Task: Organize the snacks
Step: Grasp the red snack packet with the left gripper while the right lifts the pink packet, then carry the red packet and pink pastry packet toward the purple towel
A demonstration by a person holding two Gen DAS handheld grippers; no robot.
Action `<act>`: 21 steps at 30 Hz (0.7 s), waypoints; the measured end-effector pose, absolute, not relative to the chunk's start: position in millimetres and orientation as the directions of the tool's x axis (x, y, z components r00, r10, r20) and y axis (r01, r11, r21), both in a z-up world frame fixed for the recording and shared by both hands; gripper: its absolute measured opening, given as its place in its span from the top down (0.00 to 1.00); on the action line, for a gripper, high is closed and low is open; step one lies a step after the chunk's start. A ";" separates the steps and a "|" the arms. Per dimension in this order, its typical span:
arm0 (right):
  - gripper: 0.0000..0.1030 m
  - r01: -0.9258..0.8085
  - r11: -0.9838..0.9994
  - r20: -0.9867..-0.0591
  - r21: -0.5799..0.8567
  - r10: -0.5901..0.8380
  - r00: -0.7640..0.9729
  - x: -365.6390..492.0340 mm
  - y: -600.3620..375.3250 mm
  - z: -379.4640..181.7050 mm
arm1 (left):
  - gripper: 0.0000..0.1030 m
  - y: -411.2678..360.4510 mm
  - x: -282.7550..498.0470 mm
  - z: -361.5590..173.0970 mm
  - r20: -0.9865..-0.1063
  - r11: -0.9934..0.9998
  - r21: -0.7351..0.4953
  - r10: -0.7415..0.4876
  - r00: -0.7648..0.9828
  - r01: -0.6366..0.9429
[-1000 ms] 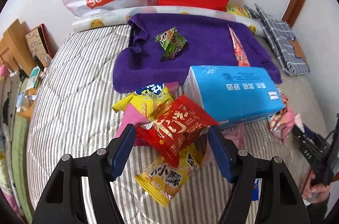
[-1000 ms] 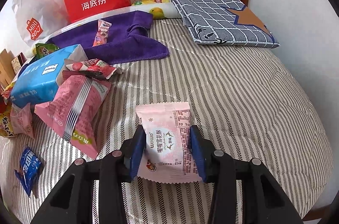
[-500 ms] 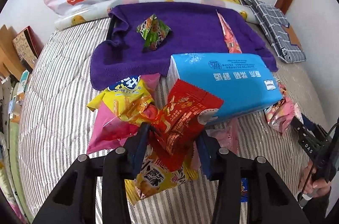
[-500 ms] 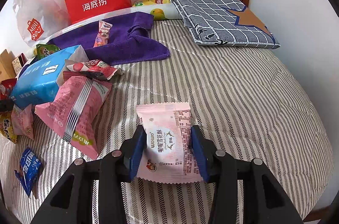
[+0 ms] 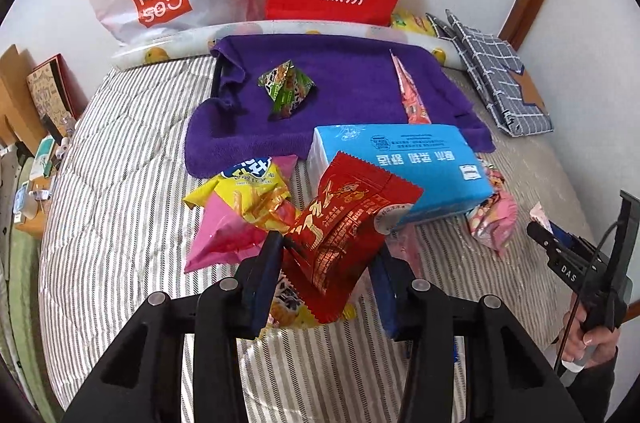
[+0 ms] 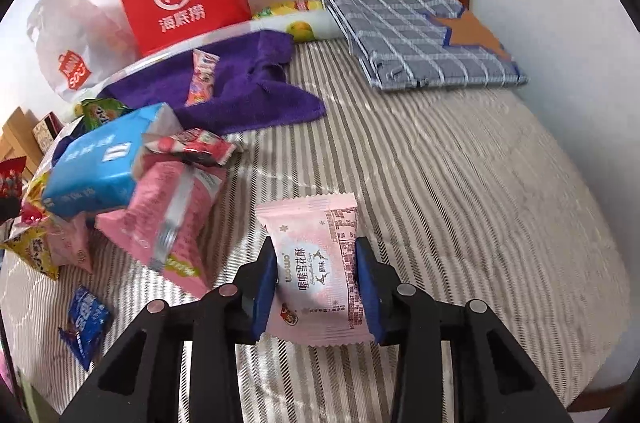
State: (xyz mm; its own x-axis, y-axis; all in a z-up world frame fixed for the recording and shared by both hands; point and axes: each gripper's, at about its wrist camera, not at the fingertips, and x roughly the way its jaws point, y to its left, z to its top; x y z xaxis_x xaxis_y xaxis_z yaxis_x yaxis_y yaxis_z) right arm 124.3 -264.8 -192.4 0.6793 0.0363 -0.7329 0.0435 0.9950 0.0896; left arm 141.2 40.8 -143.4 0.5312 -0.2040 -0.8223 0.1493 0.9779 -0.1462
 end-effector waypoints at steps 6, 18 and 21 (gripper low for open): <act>0.65 0.005 0.998 -0.689 0.066 0.042 0.723 111.7 -249.2 -157.2 | 0.58 32.9 134.3 -131.5 -0.801 0.970 -0.172 -0.238 0.550 0.169; 0.65 -0.031 0.997 -0.639 0.069 0.068 0.766 121.9 -230.3 -110.8 | 0.58 32.4 139.6 -113.2 -0.776 0.965 -0.203 -0.262 0.574 0.166; 0.65 -0.042 0.997 -0.627 0.067 0.075 0.776 125.0 -222.4 -102.4 | 0.58 32.4 143.7 -109.5 -0.770 0.964 -0.208 -0.267 0.579 0.168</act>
State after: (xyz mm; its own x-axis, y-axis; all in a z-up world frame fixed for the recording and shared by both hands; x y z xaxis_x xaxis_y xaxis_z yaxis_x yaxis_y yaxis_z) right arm 125.0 -222.4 -102.4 0.7758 0.0748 -0.6265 -0.0422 0.9969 0.0667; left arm 143.7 32.4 -109.5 0.5793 -0.2672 -0.7701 0.1680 0.9636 -0.2079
